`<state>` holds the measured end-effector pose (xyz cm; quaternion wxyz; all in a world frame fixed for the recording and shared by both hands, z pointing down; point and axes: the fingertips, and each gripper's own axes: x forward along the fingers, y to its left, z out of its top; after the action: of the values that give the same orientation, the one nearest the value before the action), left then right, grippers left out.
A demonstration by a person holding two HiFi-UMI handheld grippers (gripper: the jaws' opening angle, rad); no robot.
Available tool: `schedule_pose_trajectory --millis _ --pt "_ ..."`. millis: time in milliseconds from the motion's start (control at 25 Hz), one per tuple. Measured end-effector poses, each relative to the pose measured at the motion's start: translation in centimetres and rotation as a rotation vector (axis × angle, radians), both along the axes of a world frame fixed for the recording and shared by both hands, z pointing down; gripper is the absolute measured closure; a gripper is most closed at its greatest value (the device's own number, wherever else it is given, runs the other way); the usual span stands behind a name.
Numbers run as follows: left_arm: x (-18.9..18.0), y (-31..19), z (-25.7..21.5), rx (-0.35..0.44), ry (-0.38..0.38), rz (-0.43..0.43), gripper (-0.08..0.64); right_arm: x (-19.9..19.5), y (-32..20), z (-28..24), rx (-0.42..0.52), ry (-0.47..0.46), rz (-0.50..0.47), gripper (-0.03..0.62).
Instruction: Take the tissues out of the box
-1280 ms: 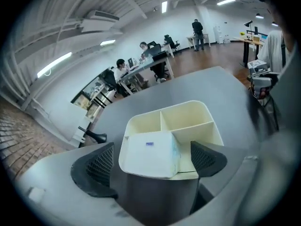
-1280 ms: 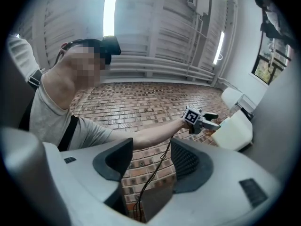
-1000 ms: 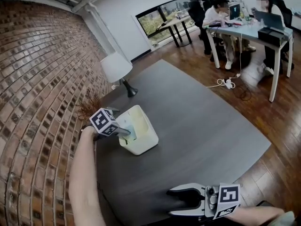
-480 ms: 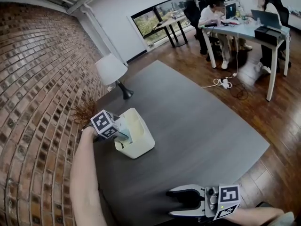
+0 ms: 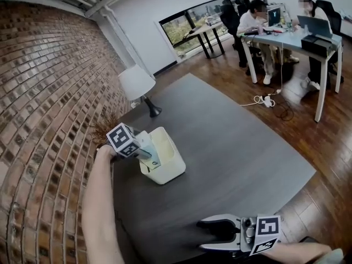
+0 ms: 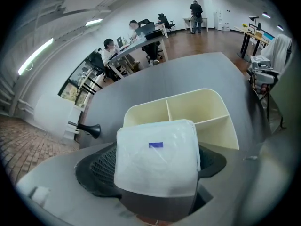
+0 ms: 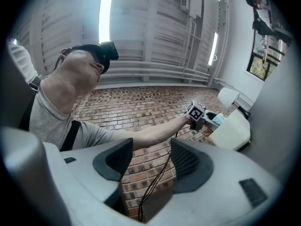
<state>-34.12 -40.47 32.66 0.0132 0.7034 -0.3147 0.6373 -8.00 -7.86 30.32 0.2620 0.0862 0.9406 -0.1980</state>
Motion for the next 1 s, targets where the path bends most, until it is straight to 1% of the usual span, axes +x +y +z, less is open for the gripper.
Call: schedule_pose_trajectory --millis 120,200,280,320,360,400,440,480,560,640,720,800,880,920,960,1000 --pt "-0.3 0.6 -1.9 0.050 0.033 -0.010 0.081 -0.1 -0.1 0.5 0.012 0.009 0.012 0.325" --pt "-0.1 1.3 -3.9 0.098 0.053 0.000 0.081 -0.1 -0.2 0.6 0.013 0.009 0.019 0.325" --pt "0.4 2.4 -6.5 0.179 0.077 0.018 0.083 0.1 -0.5 0.5 0.007 0.000 0.026 0.325" --pt "0.7 3.2 -8.0 0.231 0.103 0.027 0.083 0.2 -0.6 0.5 0.002 -0.005 0.029 0.325" --pt "1.1 4.2 -9.4 0.290 0.146 0.034 0.083 0.3 -0.8 0.4 -0.006 -0.010 0.033 0.325" --pt "1.7 5.4 -10.8 0.355 0.209 0.040 0.083 0.4 -0.9 0.4 -0.015 -0.014 0.036 0.326" --pt "2.4 6.7 -12.2 0.421 0.293 0.046 0.083 0.4 -1.1 0.4 -0.023 -0.017 0.039 0.325" --pt "3.3 8.3 -13.4 0.487 0.394 0.054 0.083 0.5 -1.2 0.4 -0.030 -0.018 0.041 0.325" --pt "5.2 11.9 -15.2 0.617 0.637 0.066 0.084 0.7 -1.4 0.4 -0.037 -0.017 0.046 0.325" --pt "6.8 15.8 -16.2 0.727 0.925 0.057 0.086 0.7 -1.4 0.5 -0.037 -0.016 0.051 0.325" --pt "8.0 19.7 -16.0 0.791 1.252 0.026 0.087 0.7 -1.3 0.5 -0.033 -0.013 0.055 0.325" --pt "8.9 23.1 -14.9 0.812 1.589 -0.008 0.089 0.7 -1.2 0.5 -0.025 -0.008 0.058 0.326" --pt "9.6 25.7 -13.3 0.793 1.935 -0.039 0.091 0.7 -1.1 0.6 -0.016 -0.002 0.059 0.325" --pt "9.8 26.5 -12.4 0.772 2.093 -0.054 0.091 0.7 -1.1 0.6 -0.012 0.001 0.059 0.327" --pt "10.0 27.2 -11.6 0.753 2.224 -0.068 0.092 0.7 -1.0 0.7 -0.009 0.003 0.059 0.327" --pt "10.0 27.7 -10.9 0.738 2.323 -0.080 0.092 0.7 -0.9 0.7 -0.008 0.005 0.059 0.327"
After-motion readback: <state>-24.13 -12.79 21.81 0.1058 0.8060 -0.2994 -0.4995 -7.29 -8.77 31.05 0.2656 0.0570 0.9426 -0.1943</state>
